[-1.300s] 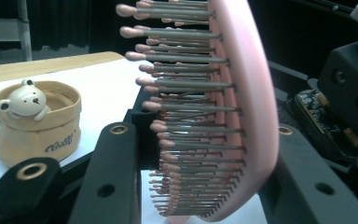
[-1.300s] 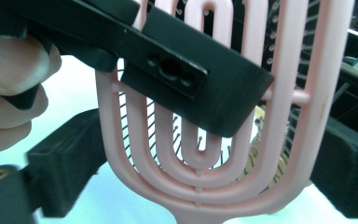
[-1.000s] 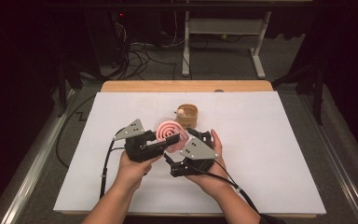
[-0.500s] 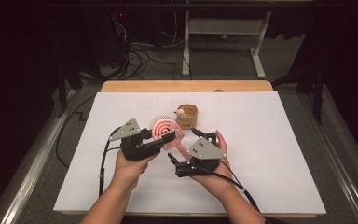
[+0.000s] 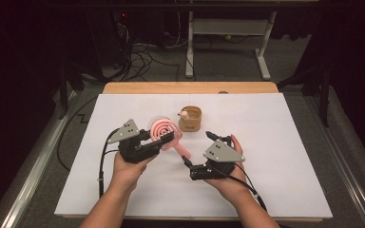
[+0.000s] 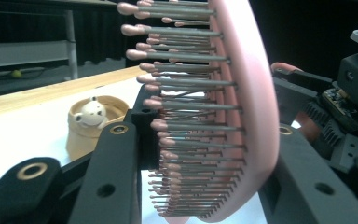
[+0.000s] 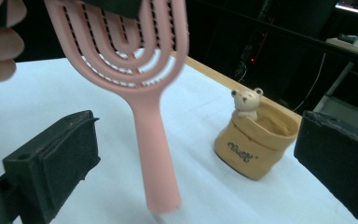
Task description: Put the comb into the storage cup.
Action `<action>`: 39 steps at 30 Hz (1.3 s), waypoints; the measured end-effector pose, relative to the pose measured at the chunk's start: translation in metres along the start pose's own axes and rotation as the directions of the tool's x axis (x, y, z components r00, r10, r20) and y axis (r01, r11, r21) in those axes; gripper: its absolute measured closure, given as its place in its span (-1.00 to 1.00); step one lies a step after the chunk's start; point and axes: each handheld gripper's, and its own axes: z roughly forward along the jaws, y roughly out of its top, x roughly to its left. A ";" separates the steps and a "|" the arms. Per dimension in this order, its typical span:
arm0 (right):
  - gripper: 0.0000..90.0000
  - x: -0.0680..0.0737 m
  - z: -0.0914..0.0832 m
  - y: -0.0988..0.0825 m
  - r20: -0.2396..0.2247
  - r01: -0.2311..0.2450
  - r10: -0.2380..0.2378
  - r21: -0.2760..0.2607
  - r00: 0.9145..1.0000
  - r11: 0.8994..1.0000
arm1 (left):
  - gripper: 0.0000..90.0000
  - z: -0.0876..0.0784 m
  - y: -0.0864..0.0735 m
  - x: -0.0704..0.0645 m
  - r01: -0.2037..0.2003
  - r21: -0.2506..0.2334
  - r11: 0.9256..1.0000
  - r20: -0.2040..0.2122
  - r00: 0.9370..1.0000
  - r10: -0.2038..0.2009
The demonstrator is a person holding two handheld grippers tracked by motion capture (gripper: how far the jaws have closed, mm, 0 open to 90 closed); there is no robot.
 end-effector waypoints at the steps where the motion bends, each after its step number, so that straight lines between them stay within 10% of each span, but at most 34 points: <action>1: -0.99 -0.002 -0.001 -0.002 0.002 -0.004 0.004 0.004 1.000 1.000 | 0.40 0.000 0.000 0.001 -0.002 0.002 1.000 -0.004 1.000 0.002; 24: -0.99 -0.045 -0.037 -0.046 0.112 -0.079 0.073 0.049 0.991 0.996 | 0.41 -0.012 -0.001 0.006 -0.040 -0.018 0.999 -0.065 0.997 0.038; 39: -0.99 -0.072 -0.071 -0.082 0.188 -0.173 0.161 0.051 0.969 0.984 | 0.41 -0.023 -0.004 0.017 -0.020 -0.028 0.999 -0.098 0.995 0.017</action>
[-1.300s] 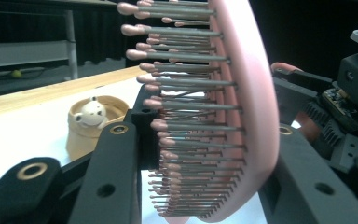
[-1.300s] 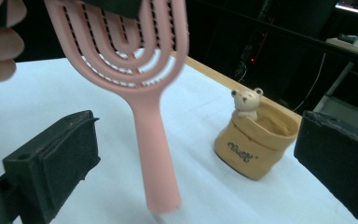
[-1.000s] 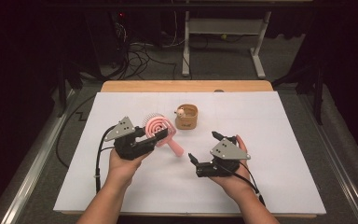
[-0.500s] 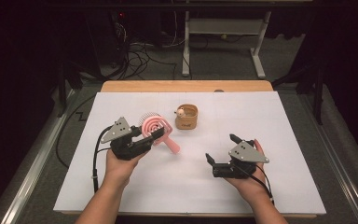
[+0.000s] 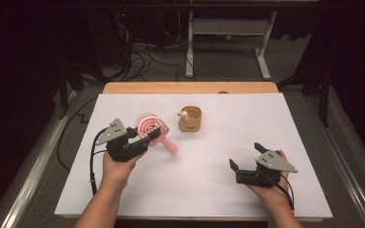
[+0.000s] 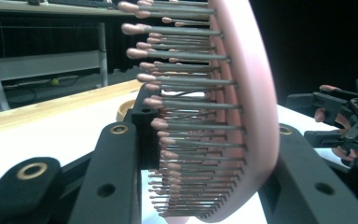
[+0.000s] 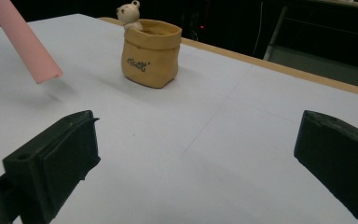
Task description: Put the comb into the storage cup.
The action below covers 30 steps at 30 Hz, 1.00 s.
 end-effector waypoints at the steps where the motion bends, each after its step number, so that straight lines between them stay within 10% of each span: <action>1: -0.99 -0.002 -0.001 -0.002 0.004 -0.003 0.003 0.002 1.000 1.000 | 0.41 -0.001 0.000 0.001 0.001 -0.002 1.000 -0.003 1.000 -0.001; 30: -0.99 -0.027 -0.019 -0.014 0.056 -0.048 0.050 -0.032 0.997 0.998 | 0.41 0.001 0.005 0.004 0.037 -0.030 0.999 -0.027 0.999 -0.038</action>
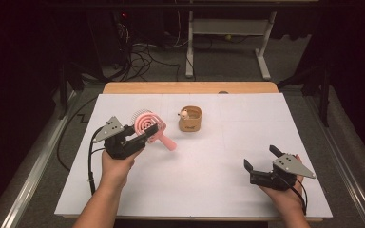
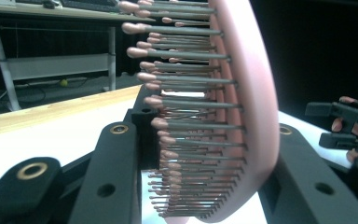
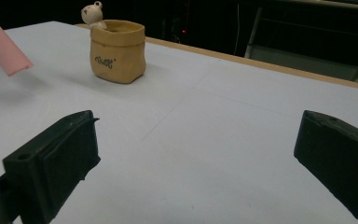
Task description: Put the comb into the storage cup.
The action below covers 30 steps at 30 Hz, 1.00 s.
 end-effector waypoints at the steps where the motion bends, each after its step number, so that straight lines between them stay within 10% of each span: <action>1: -0.99 0.000 0.000 0.000 0.000 -0.002 0.002 -0.003 1.000 1.000 | 0.41 0.000 0.000 0.000 0.000 0.000 1.000 0.000 1.000 0.000; 30: -0.99 0.001 -0.005 0.002 -0.011 0.008 -0.008 -0.040 1.000 0.999 | 0.41 0.034 0.028 -0.009 0.001 -0.014 1.000 0.011 1.000 -0.001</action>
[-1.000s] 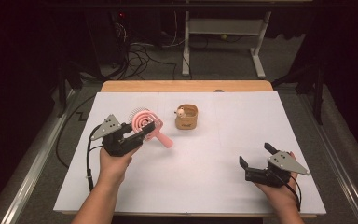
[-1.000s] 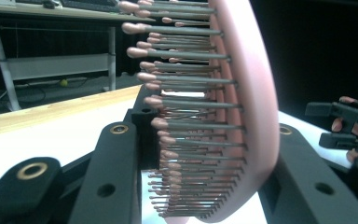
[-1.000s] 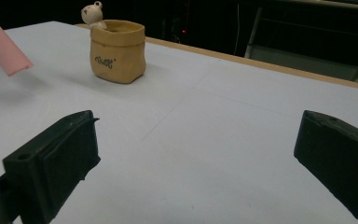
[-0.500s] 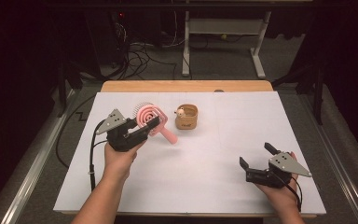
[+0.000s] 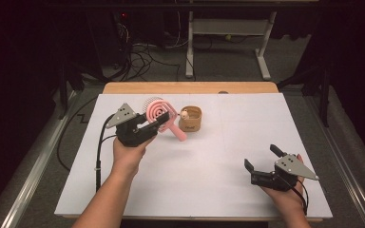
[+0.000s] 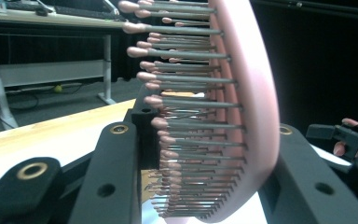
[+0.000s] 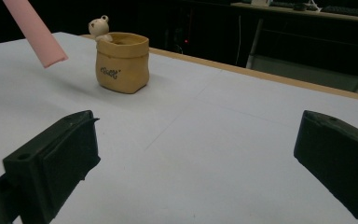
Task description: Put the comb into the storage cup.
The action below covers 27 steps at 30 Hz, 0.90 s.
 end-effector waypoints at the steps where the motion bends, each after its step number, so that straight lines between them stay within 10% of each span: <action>1: -0.99 0.000 0.000 0.000 0.000 0.004 -0.004 -0.002 1.000 1.000 | 0.41 0.002 0.001 -0.001 0.002 -0.001 1.000 0.000 1.000 -0.002; 27: -0.99 0.002 -0.002 0.002 -0.013 -0.003 0.003 -0.021 1.000 1.000 | 0.41 0.030 0.034 0.001 0.008 -0.030 1.000 -0.010 1.000 -0.009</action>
